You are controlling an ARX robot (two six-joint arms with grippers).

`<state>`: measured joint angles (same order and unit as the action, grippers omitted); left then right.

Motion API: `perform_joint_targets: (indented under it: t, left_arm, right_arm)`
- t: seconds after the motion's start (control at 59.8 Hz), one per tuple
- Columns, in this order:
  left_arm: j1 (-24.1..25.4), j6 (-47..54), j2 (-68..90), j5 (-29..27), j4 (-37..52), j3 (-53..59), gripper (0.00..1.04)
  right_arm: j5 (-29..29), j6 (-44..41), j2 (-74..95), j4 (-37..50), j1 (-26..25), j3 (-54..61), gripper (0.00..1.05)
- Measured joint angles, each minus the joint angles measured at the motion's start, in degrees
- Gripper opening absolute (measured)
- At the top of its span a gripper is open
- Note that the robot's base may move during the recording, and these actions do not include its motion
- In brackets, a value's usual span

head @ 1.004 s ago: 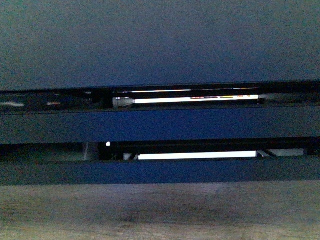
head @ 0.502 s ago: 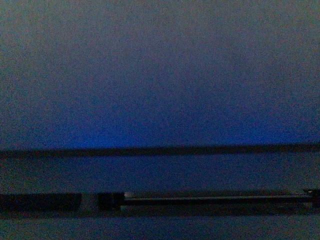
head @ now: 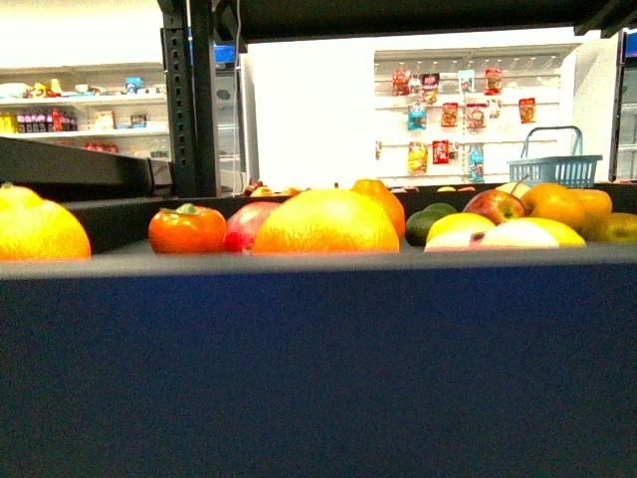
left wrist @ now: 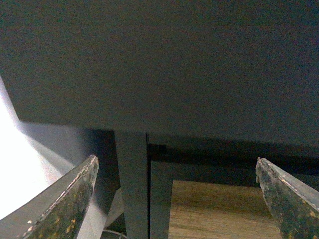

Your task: Pick lemon from shelf

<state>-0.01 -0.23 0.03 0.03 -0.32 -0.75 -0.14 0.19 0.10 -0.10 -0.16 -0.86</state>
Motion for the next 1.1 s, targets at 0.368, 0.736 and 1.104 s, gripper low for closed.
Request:
perform_joint_targets:
  t: [0.368,0.736,1.104]
  left_arm:
    - [0.0,0.0,-0.02,-0.02,0.0,0.0,0.97]
    - [0.0,0.0,-0.02,-0.04,0.0,0.0,0.97]
    - [0.0,0.0,-0.02,-0.02,0.0,0.0,0.97]
  right_arm:
    - [-0.02,-0.04,0.0,0.0,0.0,0.0,1.02]
    - [-0.02,-0.04,0.0,-0.02,0.0,0.0,1.02]
    - [0.02,-0.02,0.0,-0.02,0.0,0.0,1.02]
